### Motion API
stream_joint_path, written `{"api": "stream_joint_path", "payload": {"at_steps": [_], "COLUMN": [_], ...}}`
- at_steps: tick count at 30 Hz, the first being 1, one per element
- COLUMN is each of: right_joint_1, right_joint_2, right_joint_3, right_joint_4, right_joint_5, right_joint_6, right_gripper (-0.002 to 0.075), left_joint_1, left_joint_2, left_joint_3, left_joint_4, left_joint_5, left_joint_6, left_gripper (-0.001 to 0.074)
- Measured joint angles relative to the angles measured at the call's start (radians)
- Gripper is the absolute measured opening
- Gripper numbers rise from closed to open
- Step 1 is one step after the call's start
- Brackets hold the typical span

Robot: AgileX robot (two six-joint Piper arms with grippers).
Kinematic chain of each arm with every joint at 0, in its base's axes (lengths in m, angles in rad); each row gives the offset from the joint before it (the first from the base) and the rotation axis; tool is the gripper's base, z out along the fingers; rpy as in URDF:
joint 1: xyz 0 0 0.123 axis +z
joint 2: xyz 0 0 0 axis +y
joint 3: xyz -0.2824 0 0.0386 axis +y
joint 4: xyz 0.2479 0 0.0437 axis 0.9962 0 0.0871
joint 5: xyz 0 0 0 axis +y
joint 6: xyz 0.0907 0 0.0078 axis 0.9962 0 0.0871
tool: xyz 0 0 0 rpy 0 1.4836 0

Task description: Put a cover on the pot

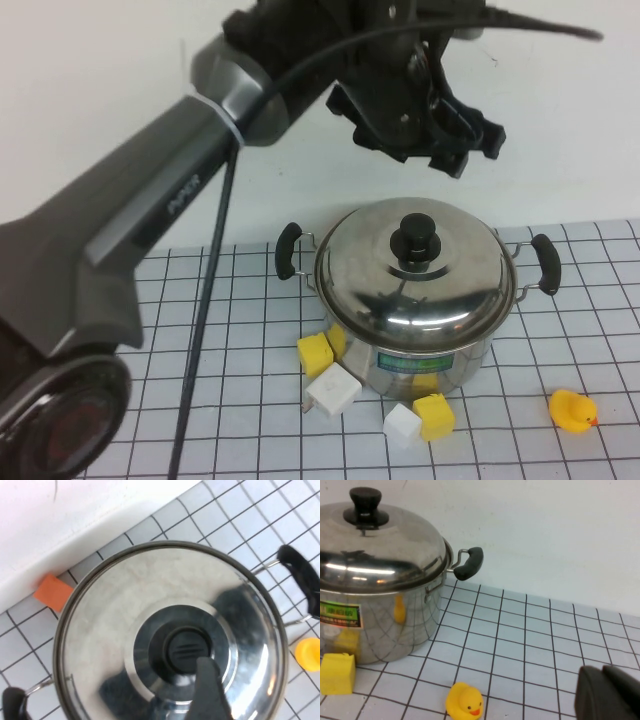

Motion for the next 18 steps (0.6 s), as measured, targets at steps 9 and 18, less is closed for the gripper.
{"api": "stream_joint_path", "payload": {"at_steps": [9, 18], "right_joint_1": [0.000, 0.000], "right_joint_2": [0.000, 0.000], "right_joint_3": [0.000, 0.000], "right_joint_4": [0.000, 0.000], "right_joint_5": [0.000, 0.000], "right_joint_6": [-0.002, -0.002], "right_gripper": [-0.0002, -0.0002], "left_joint_1": [-0.004, -0.007], "left_joint_2": [-0.093, -0.421], "left_joint_3": [0.031, 0.526], "left_joint_4": [-0.009, -0.026], "left_joint_5": [0.071, -0.182], "left_joint_6": [0.064, 0.060], "left_gripper": [0.0050, 0.0004]}}
